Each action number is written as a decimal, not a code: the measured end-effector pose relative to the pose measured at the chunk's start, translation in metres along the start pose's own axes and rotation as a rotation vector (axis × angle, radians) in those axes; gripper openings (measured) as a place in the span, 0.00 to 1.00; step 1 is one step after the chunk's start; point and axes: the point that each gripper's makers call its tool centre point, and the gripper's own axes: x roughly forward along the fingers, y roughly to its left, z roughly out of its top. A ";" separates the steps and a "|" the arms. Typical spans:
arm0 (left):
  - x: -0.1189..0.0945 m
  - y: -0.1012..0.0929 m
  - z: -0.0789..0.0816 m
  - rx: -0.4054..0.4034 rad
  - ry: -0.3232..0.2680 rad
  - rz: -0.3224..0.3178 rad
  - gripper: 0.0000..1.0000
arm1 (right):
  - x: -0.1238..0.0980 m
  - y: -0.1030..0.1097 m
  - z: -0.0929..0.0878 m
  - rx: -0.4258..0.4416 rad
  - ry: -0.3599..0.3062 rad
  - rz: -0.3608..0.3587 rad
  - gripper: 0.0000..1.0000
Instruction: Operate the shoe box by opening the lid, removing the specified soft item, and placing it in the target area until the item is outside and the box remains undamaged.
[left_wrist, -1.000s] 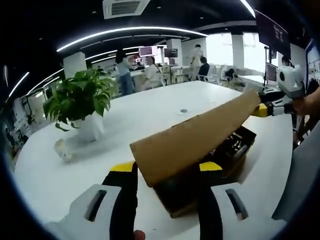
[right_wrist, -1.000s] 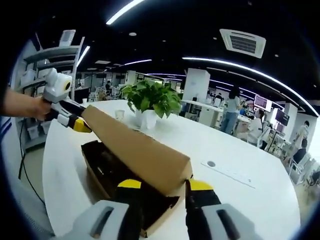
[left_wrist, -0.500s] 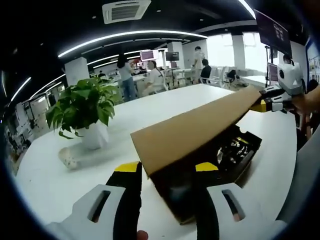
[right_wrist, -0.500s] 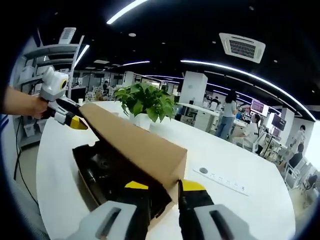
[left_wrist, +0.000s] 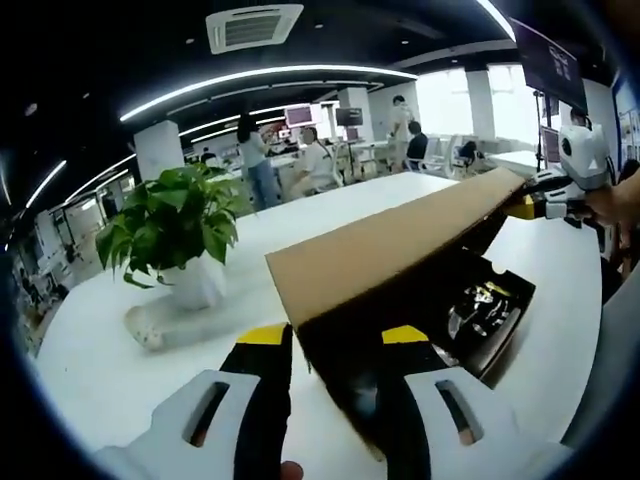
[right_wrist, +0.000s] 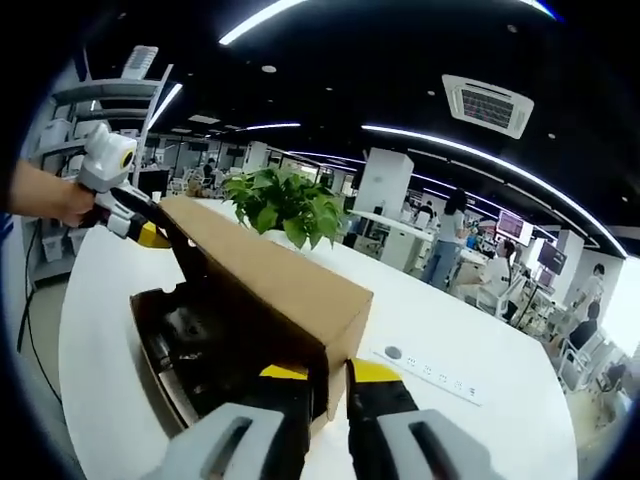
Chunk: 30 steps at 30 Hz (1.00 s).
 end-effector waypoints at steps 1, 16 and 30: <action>0.001 0.000 0.001 0.002 0.000 -0.001 0.31 | 0.001 -0.001 0.001 0.002 0.000 -0.002 0.07; 0.014 0.004 0.011 0.020 -0.010 0.007 0.35 | 0.013 -0.019 0.009 0.003 -0.001 -0.037 0.00; 0.025 0.006 -0.006 0.029 0.027 0.011 0.34 | 0.020 -0.026 0.012 0.006 0.011 -0.041 0.00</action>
